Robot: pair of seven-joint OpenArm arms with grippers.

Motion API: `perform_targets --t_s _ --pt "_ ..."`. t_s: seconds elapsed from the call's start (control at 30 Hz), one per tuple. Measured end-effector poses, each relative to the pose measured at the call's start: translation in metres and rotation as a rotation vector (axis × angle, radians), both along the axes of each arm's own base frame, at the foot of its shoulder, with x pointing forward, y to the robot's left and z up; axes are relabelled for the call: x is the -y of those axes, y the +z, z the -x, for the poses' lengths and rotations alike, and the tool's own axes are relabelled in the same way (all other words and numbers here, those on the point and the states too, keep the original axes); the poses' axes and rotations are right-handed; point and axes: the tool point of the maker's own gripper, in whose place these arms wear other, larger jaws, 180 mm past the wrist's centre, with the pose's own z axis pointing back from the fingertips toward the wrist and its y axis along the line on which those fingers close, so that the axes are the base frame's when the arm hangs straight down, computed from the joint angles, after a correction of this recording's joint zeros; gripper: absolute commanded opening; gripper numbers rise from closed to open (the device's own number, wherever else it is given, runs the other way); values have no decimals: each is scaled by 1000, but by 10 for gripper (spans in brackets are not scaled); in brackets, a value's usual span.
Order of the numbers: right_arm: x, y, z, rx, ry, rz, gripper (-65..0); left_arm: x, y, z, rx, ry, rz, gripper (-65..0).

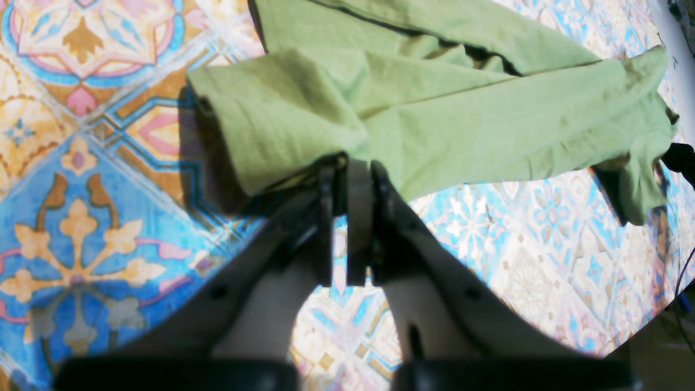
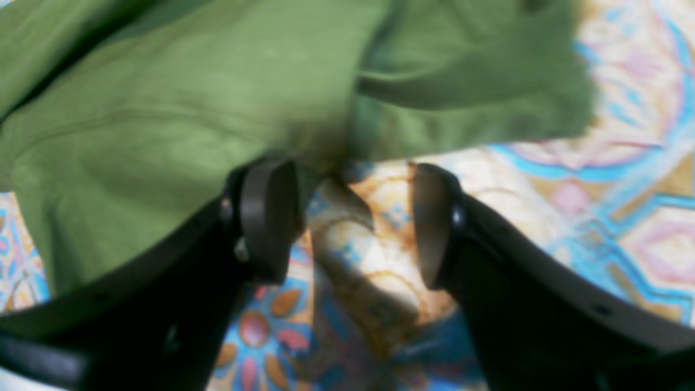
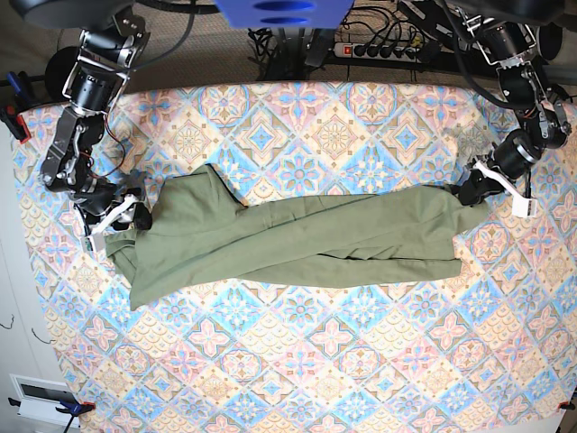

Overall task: Layout the t-shirt on the table in an organized manner, then fold the t-shirt properly
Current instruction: 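Pull the shirt's ends apart with both grippers, stretching it out, then lift the shirt edge with both grippers and drag it away from the body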

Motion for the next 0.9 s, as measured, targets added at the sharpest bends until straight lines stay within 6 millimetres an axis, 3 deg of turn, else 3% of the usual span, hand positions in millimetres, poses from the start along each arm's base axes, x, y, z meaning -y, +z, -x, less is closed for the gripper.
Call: perform_targets --t_s 0.17,0.37,0.53,0.67,0.77,0.9 --pt "-11 15 -9 66 -19 -111 -319 0 0 0 -1 0 0 -650" --pt "-11 17 -12 67 -17 -112 -321 0 0 0 0 0 0 -650" --pt "-11 33 -28 121 -24 -127 -323 0 0 0 0 0 0 -650" --pt "-12 26 -22 95 -22 -120 -393 0 0 0 0 0 0 -650" --pt "-13 34 -32 112 -16 -119 -436 0 0 0 0 0 1 -650" --pt "-13 51 -43 172 -29 -157 -394 0 0 0 0 0 0 -650"
